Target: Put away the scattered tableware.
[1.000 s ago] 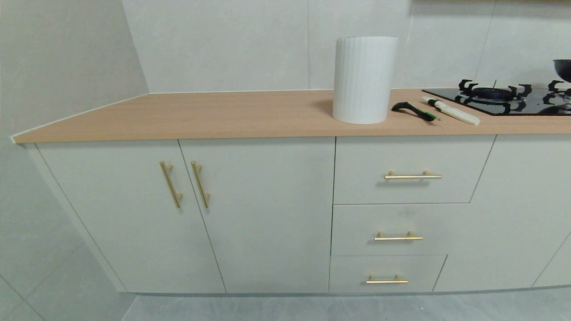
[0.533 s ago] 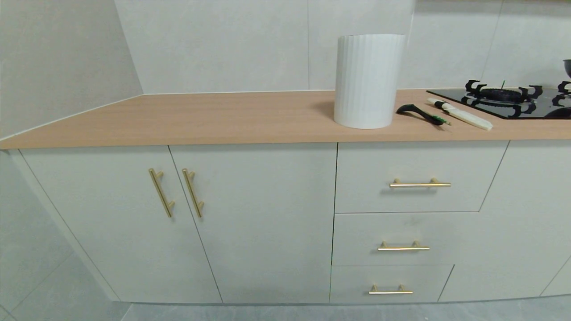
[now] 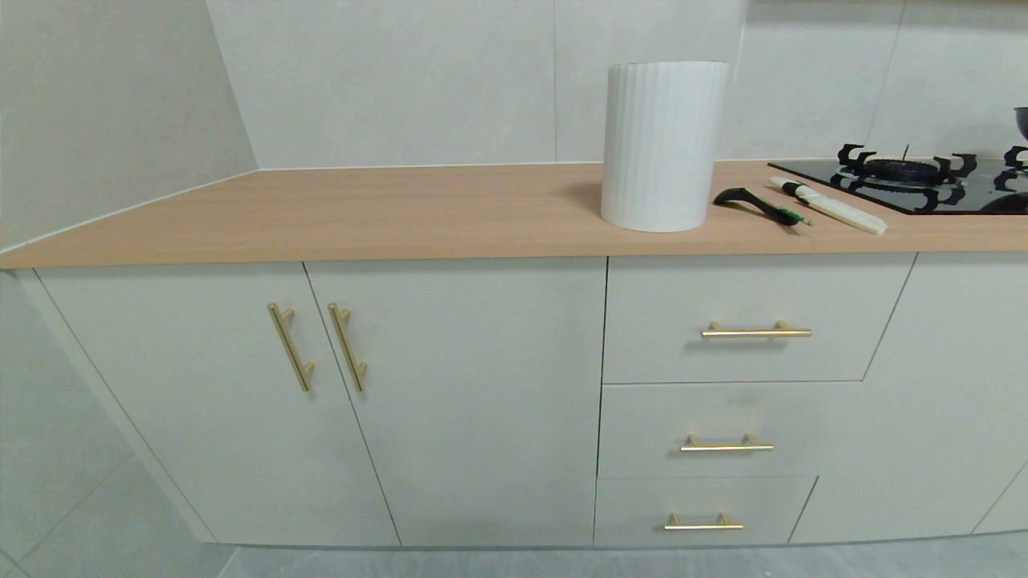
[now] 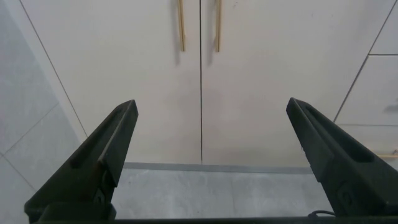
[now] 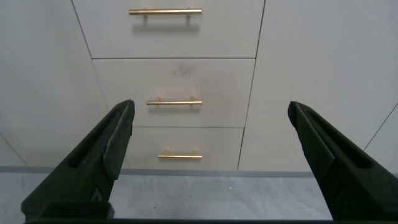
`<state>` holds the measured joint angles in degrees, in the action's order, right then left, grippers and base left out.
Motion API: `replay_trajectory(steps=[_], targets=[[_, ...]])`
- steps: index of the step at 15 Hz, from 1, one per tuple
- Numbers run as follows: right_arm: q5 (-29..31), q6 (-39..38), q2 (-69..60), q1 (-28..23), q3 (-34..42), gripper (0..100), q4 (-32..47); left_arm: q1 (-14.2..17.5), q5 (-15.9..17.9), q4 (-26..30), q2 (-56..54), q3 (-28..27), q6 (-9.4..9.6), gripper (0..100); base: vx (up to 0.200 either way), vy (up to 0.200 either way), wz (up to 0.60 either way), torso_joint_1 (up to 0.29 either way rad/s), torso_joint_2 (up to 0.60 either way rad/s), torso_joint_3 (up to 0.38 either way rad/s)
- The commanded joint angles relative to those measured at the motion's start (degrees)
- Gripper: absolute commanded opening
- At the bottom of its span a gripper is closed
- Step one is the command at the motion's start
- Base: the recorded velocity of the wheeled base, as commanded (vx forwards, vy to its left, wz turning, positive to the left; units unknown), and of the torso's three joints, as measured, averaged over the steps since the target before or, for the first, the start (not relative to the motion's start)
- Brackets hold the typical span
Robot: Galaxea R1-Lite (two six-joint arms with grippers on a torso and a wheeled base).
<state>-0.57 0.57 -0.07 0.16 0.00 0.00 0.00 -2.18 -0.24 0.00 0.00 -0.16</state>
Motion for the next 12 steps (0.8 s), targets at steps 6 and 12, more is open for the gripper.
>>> replay_trajectory(steps=[6,12], targets=[[-0.7,-5.0,3.3,0.9,-10.1,100,0.2,0.0,0.0,0.0,0.0,0.0,-0.02,100,0.000,0.000,0.00,0.000,0.00,0.000],[-7.8,-3.0,42.4,10.0,-16.6,100,-0.6,0.0,0.0,0.0,0.0,0.0,-0.02,100,0.000,0.000,0.00,0.000,0.00,0.000]])
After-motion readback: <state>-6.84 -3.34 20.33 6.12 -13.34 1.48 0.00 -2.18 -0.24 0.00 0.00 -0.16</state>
